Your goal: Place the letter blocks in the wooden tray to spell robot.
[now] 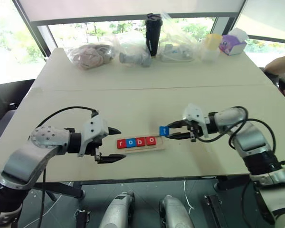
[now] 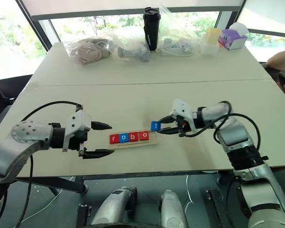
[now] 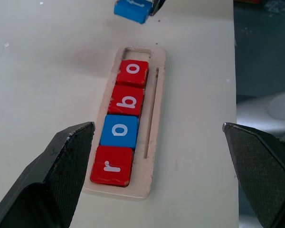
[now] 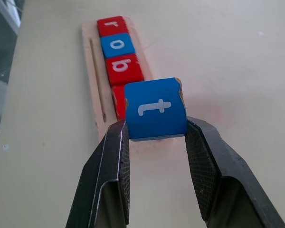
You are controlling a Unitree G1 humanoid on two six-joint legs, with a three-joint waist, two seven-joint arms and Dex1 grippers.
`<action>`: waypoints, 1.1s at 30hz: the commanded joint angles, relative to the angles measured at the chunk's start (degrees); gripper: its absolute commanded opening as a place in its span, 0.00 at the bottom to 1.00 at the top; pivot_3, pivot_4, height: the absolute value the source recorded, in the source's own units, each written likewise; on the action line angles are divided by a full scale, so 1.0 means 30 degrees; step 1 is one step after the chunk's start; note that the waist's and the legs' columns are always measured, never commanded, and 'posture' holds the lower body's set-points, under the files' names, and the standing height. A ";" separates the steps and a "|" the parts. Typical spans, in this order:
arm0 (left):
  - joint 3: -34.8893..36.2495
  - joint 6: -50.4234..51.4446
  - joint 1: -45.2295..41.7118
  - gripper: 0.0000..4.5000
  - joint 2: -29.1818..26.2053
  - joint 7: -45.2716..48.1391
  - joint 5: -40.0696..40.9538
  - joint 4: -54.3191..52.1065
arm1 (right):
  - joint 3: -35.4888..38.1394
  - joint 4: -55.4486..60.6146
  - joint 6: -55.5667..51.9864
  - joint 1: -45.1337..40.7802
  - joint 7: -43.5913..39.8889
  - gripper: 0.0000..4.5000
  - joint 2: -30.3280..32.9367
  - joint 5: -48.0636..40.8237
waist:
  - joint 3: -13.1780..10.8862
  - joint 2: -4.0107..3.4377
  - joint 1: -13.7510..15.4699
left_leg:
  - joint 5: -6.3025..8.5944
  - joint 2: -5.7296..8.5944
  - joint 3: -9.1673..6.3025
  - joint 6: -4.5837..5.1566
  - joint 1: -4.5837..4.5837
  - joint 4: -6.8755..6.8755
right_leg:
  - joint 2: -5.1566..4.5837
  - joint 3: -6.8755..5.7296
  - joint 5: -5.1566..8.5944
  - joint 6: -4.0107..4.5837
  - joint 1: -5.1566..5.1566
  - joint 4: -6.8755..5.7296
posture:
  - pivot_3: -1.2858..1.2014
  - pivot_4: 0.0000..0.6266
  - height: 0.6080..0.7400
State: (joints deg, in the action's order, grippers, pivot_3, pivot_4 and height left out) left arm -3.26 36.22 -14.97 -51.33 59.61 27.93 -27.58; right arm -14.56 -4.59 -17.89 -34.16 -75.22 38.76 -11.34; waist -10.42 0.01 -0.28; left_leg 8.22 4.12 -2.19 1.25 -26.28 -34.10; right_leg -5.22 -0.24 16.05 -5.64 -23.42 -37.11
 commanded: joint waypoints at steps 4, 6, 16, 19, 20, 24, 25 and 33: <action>0.0380 0.0064 0.0049 1.00 -0.0034 -0.0276 0.0130 -0.0497 | -0.1226 -0.1822 0.1607 -0.1306 -0.0820 0.24 -0.0211 0.1309 | 0.0000 0.0000 -0.0056 | 0.0000 0.0002 0.0008 -0.0001 0.0000 0.0000 | -0.0001 0.0001 -0.0002 -0.0001 -0.0002 -0.0010 | 0.52 0.24 1.00; 0.0384 0.0113 0.0271 1.00 0.0068 -0.0512 0.0101 -0.0634 | -0.1427 -0.2570 0.2024 -0.1682 -0.0994 0.24 -0.0338 0.1594 | 0.0000 -0.0001 -0.0113 | 0.0000 0.0001 0.0013 -0.0001 -0.0001 0.0002 | 0.0001 0.0003 -0.0003 -0.0003 0.0005 -0.0027 | 0.52 0.24 1.00; 0.0371 0.0374 0.0750 1.00 0.0326 -0.1231 0.0268 -0.1049 | -0.1806 -0.4192 0.3140 -0.2267 -0.1355 0.24 -0.0739 0.2480 | 0.0000 -0.0001 -0.0087 | -0.0002 -0.0002 0.0014 -0.0003 0.0000 0.0007 | 0.0012 0.0004 -0.0011 -0.0017 0.0003 -0.0034 | 0.52 0.24 1.00; 0.0335 0.0368 0.0740 1.00 0.0353 -0.1312 0.0271 -0.1033 | -0.1821 -0.4502 0.3363 -0.2375 -0.1261 0.24 -0.0922 0.2728 | 0.0000 -0.0001 -0.0122 | -0.0002 -0.0002 0.0014 -0.0004 0.0003 0.0007 | 0.0012 0.0004 -0.0013 -0.0018 0.0002 -0.0040 | 0.52 0.24 1.00; 0.0324 0.0380 0.0731 1.00 0.0380 -0.1341 0.0291 -0.1052 | -0.1823 -0.4468 0.3321 -0.2396 -0.1256 0.24 -0.1008 0.2764 | 0.0000 -0.0001 -0.0123 | -0.0002 -0.0002 0.0013 -0.0003 0.0004 0.0008 | 0.0014 0.0004 -0.0013 -0.0018 0.0001 -0.0043 | 0.52 0.24 1.00; 0.0178 0.0298 0.0654 1.00 0.0468 -0.1404 0.0194 -0.0932 | -0.1905 -0.4338 0.3229 -0.2385 -0.1256 0.24 -0.1330 0.2902 | 0.0000 -0.0001 -0.0126 | -0.0002 -0.0003 0.0014 -0.0004 0.0004 0.0011 | 0.0015 0.0005 -0.0015 -0.0022 0.0000 -0.0043 | 0.52 0.24 1.00; 0.0142 0.0271 0.0632 1.00 0.0490 -0.1407 0.0147 -0.0889 | -0.1898 -0.4353 0.3217 -0.2383 -0.1238 0.24 -0.1411 0.2927 | 0.0000 -0.0001 -0.0124 | -0.0003 -0.0003 0.0014 -0.0005 0.0004 0.0010 | 0.0017 0.0004 -0.0021 -0.0033 0.0000 -0.0044 | 0.52 0.24 1.00; 0.0103 0.0167 0.0594 1.00 0.0557 -0.1413 -0.0007 -0.0730 | -0.1816 -0.4311 0.3002 -0.2382 -0.1128 0.24 -0.1818 0.3035 | 0.0000 -0.0001 -0.0119 | -0.0003 -0.0003 0.0014 -0.0006 0.0006 0.0010 | 0.0019 0.0006 -0.0024 -0.0039 0.0000 -0.0045 | 0.52 0.24 1.00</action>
State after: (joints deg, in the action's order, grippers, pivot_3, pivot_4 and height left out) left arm -3.45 37.25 -12.54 -49.53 55.23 28.00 -29.27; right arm -20.24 -18.33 -8.90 -40.10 -78.61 33.66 -2.29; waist -10.42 0.01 -0.64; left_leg 8.21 4.11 -2.15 1.23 -26.27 -34.07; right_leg -5.17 -0.22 15.98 -5.75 -23.42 -37.25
